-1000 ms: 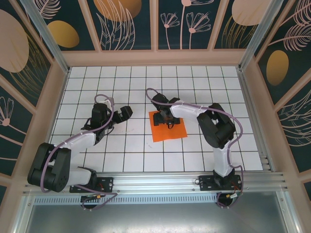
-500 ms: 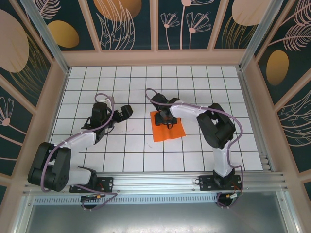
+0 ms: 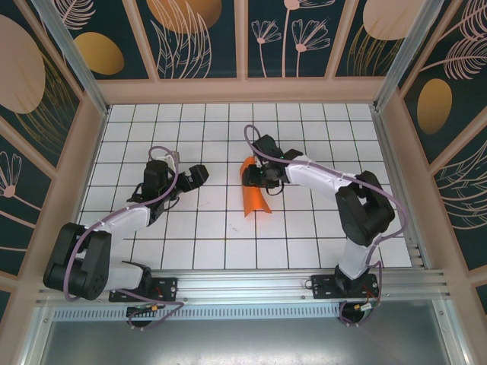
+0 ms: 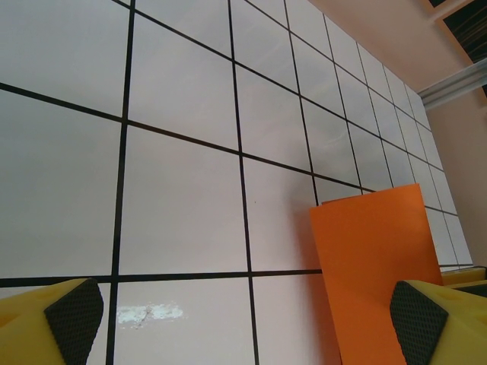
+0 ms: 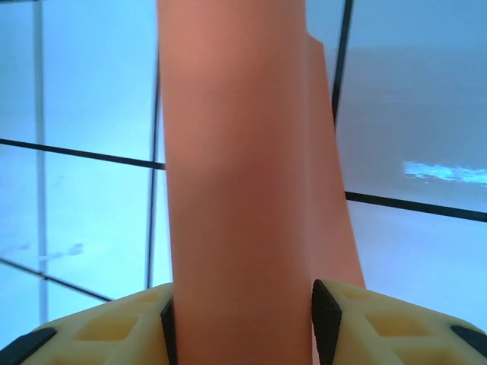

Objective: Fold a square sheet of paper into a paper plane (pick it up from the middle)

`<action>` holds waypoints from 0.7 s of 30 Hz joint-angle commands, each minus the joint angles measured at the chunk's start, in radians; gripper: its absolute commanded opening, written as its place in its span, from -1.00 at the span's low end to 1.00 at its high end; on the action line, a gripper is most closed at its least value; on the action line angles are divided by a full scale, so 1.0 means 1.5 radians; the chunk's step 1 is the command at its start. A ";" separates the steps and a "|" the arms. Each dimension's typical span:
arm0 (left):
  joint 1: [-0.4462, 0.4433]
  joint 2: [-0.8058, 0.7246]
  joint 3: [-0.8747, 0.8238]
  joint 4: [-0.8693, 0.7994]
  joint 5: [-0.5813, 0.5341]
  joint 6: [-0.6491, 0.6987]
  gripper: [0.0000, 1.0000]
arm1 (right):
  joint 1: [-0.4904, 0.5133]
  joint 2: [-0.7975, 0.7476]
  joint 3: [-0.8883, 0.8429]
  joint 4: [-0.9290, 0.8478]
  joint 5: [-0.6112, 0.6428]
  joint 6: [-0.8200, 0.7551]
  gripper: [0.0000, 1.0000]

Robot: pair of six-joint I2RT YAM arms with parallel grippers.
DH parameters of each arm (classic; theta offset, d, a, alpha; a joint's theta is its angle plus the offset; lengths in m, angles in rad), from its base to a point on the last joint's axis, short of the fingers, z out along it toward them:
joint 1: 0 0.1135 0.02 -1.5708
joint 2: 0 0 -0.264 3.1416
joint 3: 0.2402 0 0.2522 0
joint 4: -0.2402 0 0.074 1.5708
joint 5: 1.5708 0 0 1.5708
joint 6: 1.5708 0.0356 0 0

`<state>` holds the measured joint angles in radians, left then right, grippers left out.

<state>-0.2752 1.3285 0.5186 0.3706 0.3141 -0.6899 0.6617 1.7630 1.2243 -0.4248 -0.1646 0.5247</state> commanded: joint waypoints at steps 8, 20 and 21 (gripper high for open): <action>-0.009 -0.004 0.035 0.024 0.042 -0.022 0.97 | -0.094 -0.060 -0.149 0.202 -0.209 0.089 -0.04; -0.067 0.028 0.069 0.013 0.023 -0.031 0.97 | -0.172 -0.072 -0.262 0.241 -0.223 0.063 0.05; -0.075 0.037 0.074 0.012 0.022 -0.032 0.97 | -0.175 -0.074 -0.264 0.233 -0.218 0.057 0.10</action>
<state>-0.3607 1.3560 0.5953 0.3779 0.3573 -0.7273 0.4137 1.6958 0.8459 -0.0933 -0.4736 0.6373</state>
